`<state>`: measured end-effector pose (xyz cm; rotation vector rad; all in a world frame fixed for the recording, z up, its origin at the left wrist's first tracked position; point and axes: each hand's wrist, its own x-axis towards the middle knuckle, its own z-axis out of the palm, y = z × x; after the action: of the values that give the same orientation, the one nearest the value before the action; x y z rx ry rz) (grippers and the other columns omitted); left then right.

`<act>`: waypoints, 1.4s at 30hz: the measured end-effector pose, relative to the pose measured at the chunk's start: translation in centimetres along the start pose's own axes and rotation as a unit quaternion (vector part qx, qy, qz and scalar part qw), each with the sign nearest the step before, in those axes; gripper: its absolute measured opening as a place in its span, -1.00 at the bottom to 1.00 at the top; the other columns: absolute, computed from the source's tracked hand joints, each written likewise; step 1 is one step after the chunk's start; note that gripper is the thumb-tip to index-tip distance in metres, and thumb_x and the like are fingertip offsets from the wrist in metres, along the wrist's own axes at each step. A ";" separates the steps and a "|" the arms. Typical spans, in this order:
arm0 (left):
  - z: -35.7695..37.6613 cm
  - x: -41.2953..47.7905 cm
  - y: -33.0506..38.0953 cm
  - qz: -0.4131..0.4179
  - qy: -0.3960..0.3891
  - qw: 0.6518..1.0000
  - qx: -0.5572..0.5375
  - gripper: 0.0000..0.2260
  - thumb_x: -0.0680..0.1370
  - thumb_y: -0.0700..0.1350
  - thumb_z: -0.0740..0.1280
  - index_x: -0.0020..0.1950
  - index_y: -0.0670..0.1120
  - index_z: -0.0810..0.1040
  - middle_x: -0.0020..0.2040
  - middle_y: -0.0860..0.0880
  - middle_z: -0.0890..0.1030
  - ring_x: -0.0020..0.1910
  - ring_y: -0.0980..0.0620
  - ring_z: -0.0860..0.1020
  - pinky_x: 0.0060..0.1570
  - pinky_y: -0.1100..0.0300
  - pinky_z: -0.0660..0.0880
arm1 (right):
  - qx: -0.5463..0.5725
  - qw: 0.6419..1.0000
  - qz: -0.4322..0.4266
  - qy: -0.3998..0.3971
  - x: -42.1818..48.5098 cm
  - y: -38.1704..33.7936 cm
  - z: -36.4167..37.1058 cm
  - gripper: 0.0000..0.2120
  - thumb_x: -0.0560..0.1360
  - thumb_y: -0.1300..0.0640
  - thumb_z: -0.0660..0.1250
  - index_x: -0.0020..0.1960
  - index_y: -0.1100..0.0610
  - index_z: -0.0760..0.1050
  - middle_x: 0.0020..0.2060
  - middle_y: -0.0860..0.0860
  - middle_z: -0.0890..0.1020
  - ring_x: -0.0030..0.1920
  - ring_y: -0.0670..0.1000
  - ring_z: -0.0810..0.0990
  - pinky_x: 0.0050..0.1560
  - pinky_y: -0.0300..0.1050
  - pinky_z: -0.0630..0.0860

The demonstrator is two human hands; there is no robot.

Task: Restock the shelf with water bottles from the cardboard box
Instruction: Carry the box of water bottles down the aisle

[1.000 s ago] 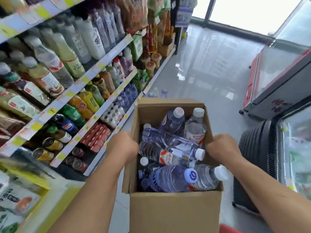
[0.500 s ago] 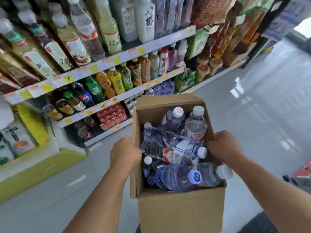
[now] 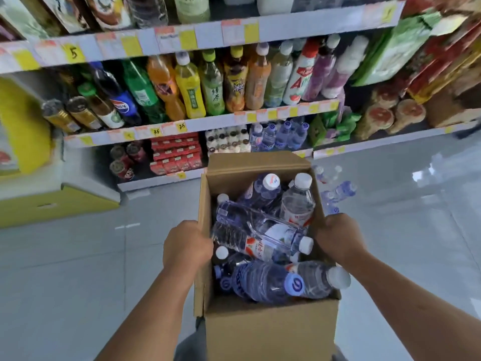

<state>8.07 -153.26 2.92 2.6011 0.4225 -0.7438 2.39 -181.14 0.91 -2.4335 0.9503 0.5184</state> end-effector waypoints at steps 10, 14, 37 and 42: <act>12.3 6.2 1.3 -0.072 0.023 0.992 -0.100 -0.87 0.43 -0.23 0.39 -0.31 -0.12 0.52 -0.31 -0.07 0.59 -0.29 -0.09 0.58 -0.41 0.22 0.35 | -0.119 0.986 -0.115 0.009 13.4 3.9 5.6 -0.63 0.62 -0.02 0.13 -0.22 0.19 0.46 -0.18 0.22 0.65 -0.10 0.25 0.63 -0.25 -0.12 0.35; 16.4 8.9 1.5 -0.078 0.027 0.988 -0.131 -0.86 0.39 -0.30 0.30 -0.36 -0.14 0.47 -0.35 -0.08 0.55 -0.32 -0.12 0.58 -0.43 0.23 0.35 | -0.099 0.988 -0.116 0.024 17.1 5.5 8.2 -0.63 0.60 -0.02 0.18 -0.26 0.20 0.45 -0.20 0.23 0.65 -0.14 0.25 0.62 -0.24 -0.11 0.40; 18.2 11.2 2.0 -0.031 0.055 0.993 -0.102 -0.91 0.54 -0.17 0.28 -0.15 -0.14 0.51 -0.26 -0.06 0.57 -0.28 -0.06 0.53 -0.24 0.02 0.54 | -0.073 0.993 -0.090 0.026 19.4 5.6 11.1 -0.62 0.59 -0.09 0.12 -0.14 0.18 0.51 -0.24 0.15 0.63 -0.21 0.20 0.57 -0.21 0.00 0.53; 16.9 9.8 3.8 0.057 0.187 0.968 -0.159 -0.50 0.56 -0.15 0.32 0.49 0.06 0.34 0.29 -0.04 0.59 0.15 -0.11 0.60 0.03 0.09 0.53 | 0.054 0.945 -0.297 0.129 15.9 3.9 9.3 -0.89 0.48 0.18 0.34 0.00 0.07 0.53 -0.10 0.00 0.58 -0.09 0.10 0.56 -0.09 -0.07 0.47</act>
<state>10.13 -162.57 -14.55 2.4266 0.4527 -0.1262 8.98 -186.92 -15.78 -2.5506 0.2809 -0.0669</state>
